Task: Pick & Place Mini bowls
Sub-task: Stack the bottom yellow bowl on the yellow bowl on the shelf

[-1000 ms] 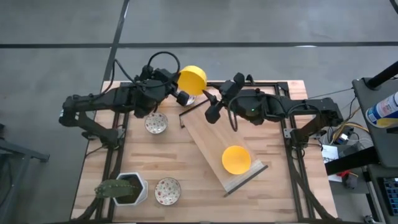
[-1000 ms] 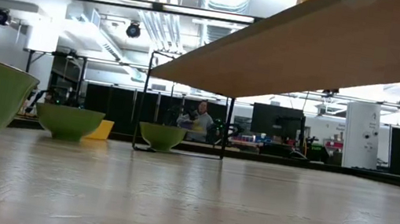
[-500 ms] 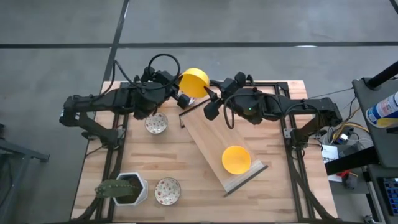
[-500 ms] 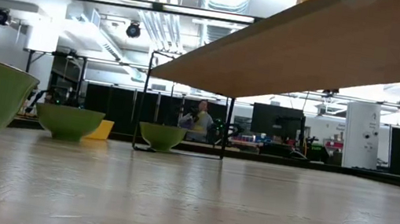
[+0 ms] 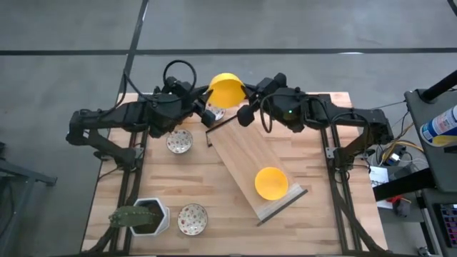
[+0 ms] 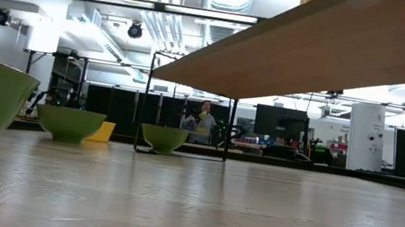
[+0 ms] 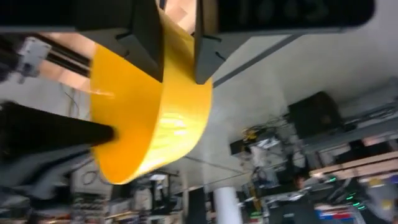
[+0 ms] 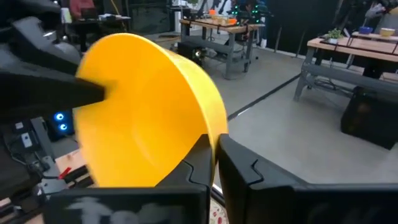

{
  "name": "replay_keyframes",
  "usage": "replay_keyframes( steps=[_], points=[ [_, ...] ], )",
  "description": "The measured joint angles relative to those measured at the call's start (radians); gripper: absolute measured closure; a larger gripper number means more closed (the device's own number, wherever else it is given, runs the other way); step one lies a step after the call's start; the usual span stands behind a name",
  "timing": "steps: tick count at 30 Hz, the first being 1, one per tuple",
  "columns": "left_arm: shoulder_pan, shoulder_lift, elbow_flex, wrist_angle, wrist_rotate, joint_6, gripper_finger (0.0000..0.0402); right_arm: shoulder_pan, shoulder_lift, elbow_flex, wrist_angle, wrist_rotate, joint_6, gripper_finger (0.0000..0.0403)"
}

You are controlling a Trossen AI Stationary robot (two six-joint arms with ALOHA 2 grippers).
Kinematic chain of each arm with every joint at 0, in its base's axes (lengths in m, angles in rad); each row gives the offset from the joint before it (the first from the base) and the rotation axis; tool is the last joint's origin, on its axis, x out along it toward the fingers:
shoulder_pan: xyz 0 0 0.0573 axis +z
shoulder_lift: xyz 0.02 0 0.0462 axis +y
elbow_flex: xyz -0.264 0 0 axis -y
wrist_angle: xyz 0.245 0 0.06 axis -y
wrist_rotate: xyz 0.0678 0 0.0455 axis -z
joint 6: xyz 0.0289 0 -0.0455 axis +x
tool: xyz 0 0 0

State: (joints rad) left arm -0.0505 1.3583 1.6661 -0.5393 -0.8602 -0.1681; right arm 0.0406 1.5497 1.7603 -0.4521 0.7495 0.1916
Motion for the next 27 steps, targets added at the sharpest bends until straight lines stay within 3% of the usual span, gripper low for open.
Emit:
replay_keyframes(
  steps=[6, 10, 17, 27],
  points=[
    [0.000, -0.020, -0.001, 0.009, 0.046, 0.088, 0.0286, -0.040, -0.004, 0.122, -0.200, -0.069, 0.039, 0.0394],
    [0.000, -0.043, -0.001, 0.024, 0.068, 0.097, 0.0281, -0.070, -0.003, 0.206, -0.331, -0.142, 0.093, 0.0394],
    [0.003, -0.066, -0.001, 0.116, 0.218, 0.111, 0.0280, -0.116, -0.014, 0.298, -0.509, -0.215, 0.166, 0.0396],
    [-0.003, -0.110, -0.002, 0.001, 0.241, 0.035, 0.0280, -0.150, -0.011, 0.325, -0.907, -0.712, 0.385, 0.0396]
  ],
)
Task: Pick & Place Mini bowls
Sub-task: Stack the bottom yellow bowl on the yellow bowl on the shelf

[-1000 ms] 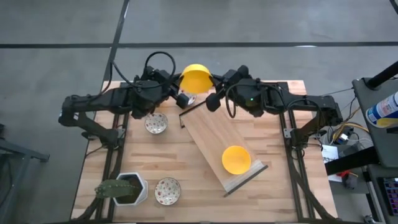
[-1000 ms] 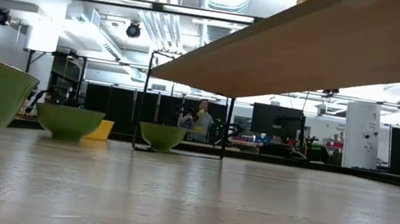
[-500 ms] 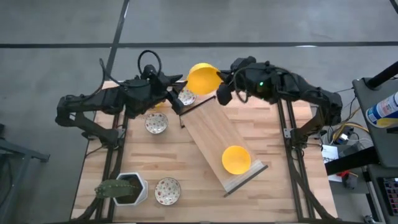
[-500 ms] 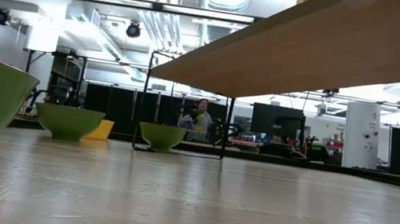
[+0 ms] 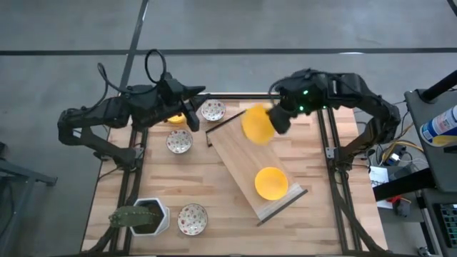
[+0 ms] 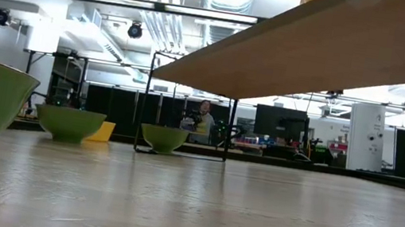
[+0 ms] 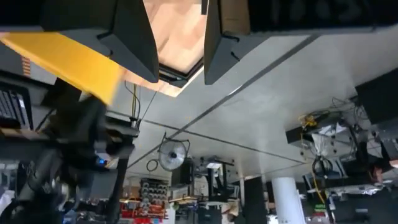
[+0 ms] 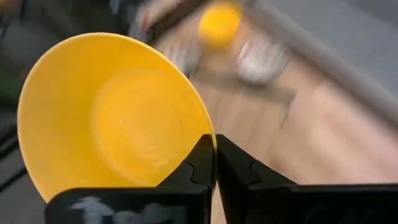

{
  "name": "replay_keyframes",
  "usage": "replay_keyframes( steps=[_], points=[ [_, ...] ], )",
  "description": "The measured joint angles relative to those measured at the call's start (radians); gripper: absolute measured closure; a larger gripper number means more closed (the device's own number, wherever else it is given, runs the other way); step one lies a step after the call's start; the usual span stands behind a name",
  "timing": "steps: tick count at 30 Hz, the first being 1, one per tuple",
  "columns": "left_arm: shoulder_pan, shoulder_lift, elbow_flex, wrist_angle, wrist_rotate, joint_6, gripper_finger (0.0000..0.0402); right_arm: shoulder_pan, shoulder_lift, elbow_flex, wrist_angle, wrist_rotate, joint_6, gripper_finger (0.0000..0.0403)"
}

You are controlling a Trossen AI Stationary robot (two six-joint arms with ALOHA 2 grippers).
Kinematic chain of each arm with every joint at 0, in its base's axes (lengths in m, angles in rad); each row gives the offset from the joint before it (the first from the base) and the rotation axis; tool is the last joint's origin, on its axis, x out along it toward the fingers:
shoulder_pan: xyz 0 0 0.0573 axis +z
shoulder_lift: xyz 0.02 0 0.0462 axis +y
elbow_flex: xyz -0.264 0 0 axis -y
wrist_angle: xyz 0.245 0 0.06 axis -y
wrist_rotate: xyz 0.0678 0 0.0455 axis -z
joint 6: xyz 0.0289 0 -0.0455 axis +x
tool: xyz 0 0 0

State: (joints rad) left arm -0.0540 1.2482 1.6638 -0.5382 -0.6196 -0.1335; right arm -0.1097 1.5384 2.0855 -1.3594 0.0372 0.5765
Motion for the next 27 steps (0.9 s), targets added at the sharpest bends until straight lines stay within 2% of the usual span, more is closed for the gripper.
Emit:
replay_keyframes(
  steps=[3, 9, 17, 27],
  points=[
    [0.000, -0.002, 0.000, -0.013, 0.001, -0.003, 0.0280, 0.029, 0.005, -0.035, -0.074, -0.139, 0.034, 0.0395],
    [0.000, -0.006, 0.000, -0.011, 0.030, 0.002, 0.0280, 0.133, 0.002, -0.135, -0.139, -0.187, 0.045, 0.0395],
    [-0.001, -0.008, 0.000, -0.010, 0.060, -0.021, 0.0280, 0.225, 0.003, -0.304, -0.132, -0.189, 0.065, 0.0394],
    [-0.001, -0.008, 0.000, -0.009, 0.061, -0.024, 0.0280, 0.269, 0.002, -0.470, -0.034, -0.184, 0.124, 0.0394]
  ],
)
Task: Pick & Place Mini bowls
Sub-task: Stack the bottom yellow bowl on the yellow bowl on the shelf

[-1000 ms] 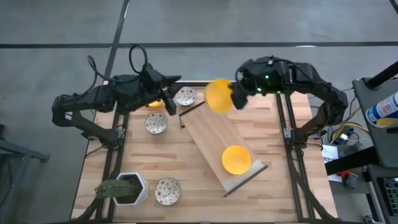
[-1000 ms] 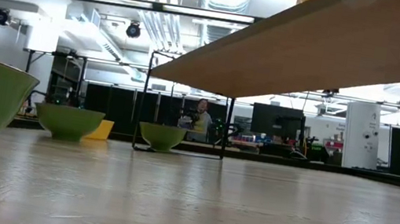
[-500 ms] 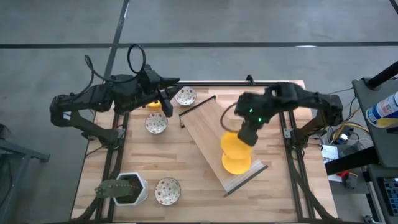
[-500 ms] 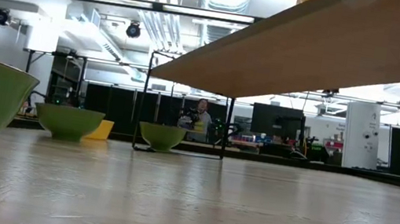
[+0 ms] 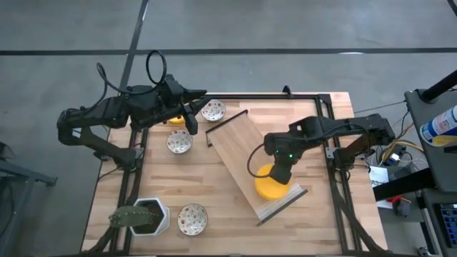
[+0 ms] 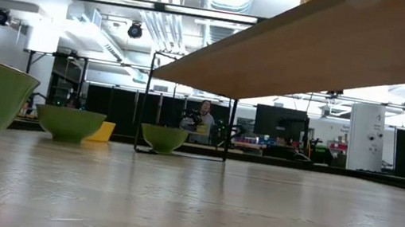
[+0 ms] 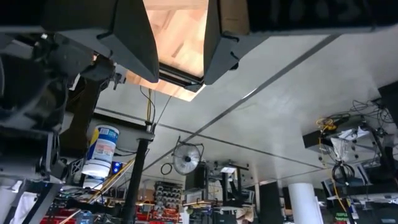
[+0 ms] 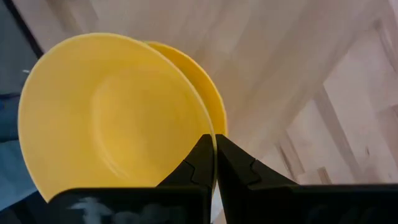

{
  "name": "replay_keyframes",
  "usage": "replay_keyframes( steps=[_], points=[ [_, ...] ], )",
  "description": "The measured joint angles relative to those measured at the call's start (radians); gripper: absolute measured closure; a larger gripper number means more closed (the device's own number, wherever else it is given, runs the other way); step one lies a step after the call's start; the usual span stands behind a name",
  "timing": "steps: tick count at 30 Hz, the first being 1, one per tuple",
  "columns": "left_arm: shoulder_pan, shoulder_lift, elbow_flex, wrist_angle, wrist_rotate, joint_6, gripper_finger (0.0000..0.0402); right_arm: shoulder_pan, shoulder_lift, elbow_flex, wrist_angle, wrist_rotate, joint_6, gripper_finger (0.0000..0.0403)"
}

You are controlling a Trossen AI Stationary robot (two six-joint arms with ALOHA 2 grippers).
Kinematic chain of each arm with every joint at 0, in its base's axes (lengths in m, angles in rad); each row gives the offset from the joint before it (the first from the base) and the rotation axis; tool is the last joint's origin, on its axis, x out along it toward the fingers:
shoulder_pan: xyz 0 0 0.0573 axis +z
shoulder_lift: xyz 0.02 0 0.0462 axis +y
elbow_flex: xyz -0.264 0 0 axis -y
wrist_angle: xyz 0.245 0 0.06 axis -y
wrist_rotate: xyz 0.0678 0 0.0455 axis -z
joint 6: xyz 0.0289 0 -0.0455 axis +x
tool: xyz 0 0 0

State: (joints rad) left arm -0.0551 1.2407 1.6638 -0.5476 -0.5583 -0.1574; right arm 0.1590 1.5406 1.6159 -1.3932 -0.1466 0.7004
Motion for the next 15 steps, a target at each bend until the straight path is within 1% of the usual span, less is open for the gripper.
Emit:
replay_keyframes(
  steps=[6, 15],
  points=[
    [0.000, 0.000, 0.000, -0.003, 0.000, 0.000, 0.0280, 0.008, 0.000, -0.029, 0.031, 0.040, 0.003, 0.0394],
    [0.001, 0.000, 0.000, -0.007, 0.000, 0.002, 0.0280, 0.011, 0.000, -0.046, 0.050, 0.043, -0.016, 0.0394]
  ],
)
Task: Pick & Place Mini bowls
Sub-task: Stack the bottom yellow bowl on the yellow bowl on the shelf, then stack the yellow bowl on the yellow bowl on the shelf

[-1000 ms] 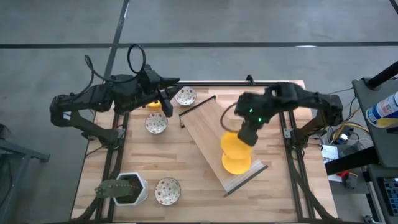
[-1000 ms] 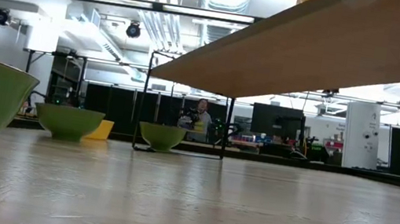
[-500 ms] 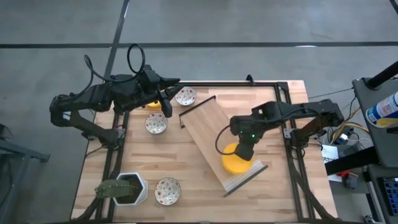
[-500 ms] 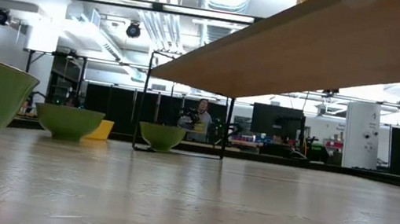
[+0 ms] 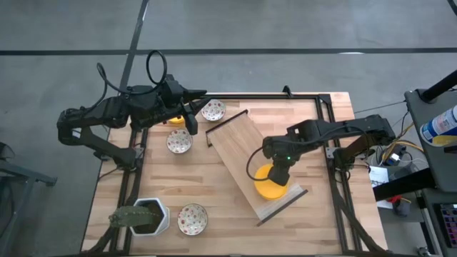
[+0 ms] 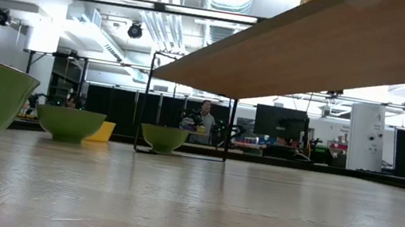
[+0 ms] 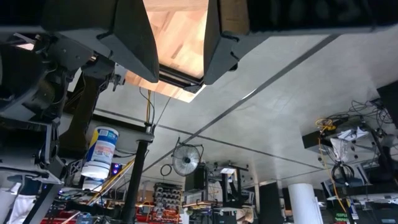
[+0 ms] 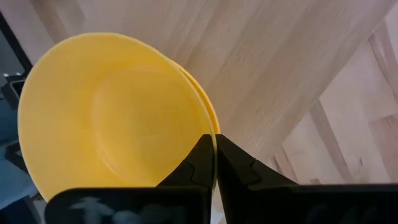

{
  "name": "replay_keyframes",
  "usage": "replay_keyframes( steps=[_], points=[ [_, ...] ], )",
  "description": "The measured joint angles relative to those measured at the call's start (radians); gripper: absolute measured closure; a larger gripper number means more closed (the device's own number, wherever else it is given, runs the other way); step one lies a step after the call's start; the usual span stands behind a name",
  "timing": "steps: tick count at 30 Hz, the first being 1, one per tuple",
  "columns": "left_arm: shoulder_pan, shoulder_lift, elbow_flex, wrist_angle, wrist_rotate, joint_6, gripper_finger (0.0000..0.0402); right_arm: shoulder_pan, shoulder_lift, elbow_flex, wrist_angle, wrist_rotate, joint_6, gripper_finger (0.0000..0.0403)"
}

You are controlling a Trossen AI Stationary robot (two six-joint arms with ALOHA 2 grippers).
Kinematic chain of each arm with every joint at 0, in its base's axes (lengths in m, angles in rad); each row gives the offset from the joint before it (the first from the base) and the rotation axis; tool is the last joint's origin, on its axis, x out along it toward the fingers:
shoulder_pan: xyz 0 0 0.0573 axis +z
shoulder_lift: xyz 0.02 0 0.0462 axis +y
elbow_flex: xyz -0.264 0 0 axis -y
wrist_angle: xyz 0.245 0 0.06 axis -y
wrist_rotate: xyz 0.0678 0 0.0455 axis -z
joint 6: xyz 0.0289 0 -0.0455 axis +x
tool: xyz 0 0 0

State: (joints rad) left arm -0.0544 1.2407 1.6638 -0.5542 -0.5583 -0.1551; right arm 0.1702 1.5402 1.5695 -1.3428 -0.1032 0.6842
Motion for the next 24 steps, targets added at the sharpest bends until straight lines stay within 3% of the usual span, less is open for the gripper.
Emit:
replay_keyframes(
  steps=[7, 19, 24],
  points=[
    [0.000, 0.000, 0.000, -0.003, 0.000, 0.001, 0.0280, 0.017, 0.000, -0.031, 0.025, -0.003, 0.001, 0.0378],
    [0.002, 0.000, 0.000, -0.023, -0.010, 0.034, 0.0280, 0.017, -0.015, 0.022, 0.040, 0.002, -0.015, 0.0251],
    [0.035, 0.002, -0.035, -0.034, -0.041, 0.075, 0.0280, 0.013, -0.021, 0.114, 0.041, 0.125, -0.064, 0.0232]
  ],
)
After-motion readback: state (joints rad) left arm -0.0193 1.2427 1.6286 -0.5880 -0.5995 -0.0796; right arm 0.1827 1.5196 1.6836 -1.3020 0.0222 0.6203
